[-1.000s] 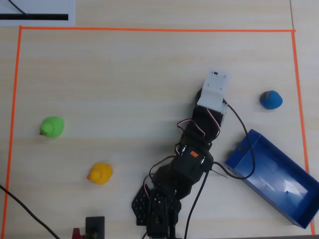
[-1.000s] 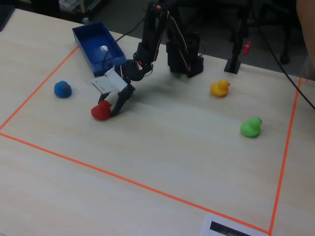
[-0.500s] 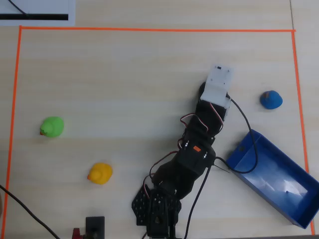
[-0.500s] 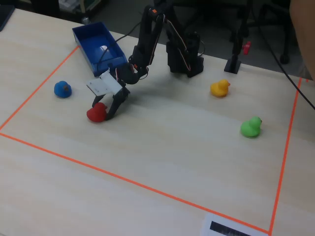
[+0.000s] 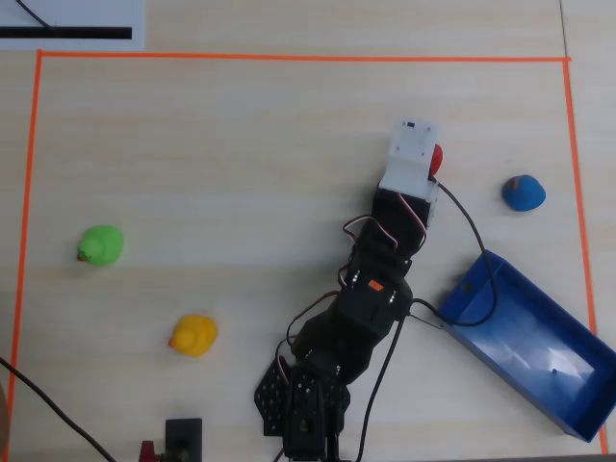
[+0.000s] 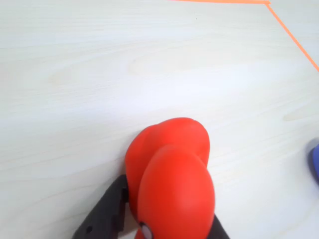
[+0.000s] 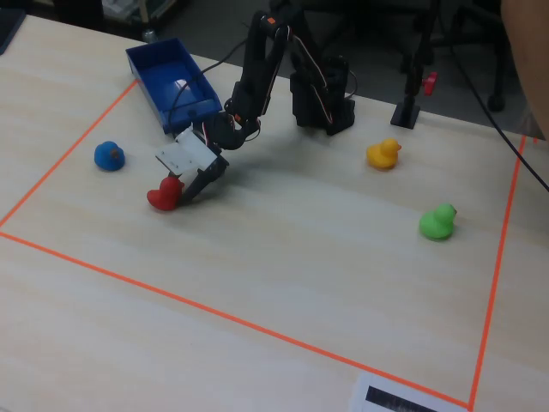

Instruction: Grasp red duck and put it into box.

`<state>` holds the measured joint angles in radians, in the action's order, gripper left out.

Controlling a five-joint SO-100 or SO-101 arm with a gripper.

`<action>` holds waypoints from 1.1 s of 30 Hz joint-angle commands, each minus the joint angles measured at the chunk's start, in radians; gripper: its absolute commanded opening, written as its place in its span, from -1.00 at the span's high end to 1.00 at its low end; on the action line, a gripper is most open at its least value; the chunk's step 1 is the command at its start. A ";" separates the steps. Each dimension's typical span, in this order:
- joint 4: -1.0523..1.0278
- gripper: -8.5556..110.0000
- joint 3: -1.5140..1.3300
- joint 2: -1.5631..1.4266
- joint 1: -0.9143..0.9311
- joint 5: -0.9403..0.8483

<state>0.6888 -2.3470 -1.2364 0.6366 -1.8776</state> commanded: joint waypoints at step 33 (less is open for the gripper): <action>-1.149 0.85 0.181 -0.850 0.818 0.135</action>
<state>-0.4541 -2.2365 -2.1384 1.3668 -1.7181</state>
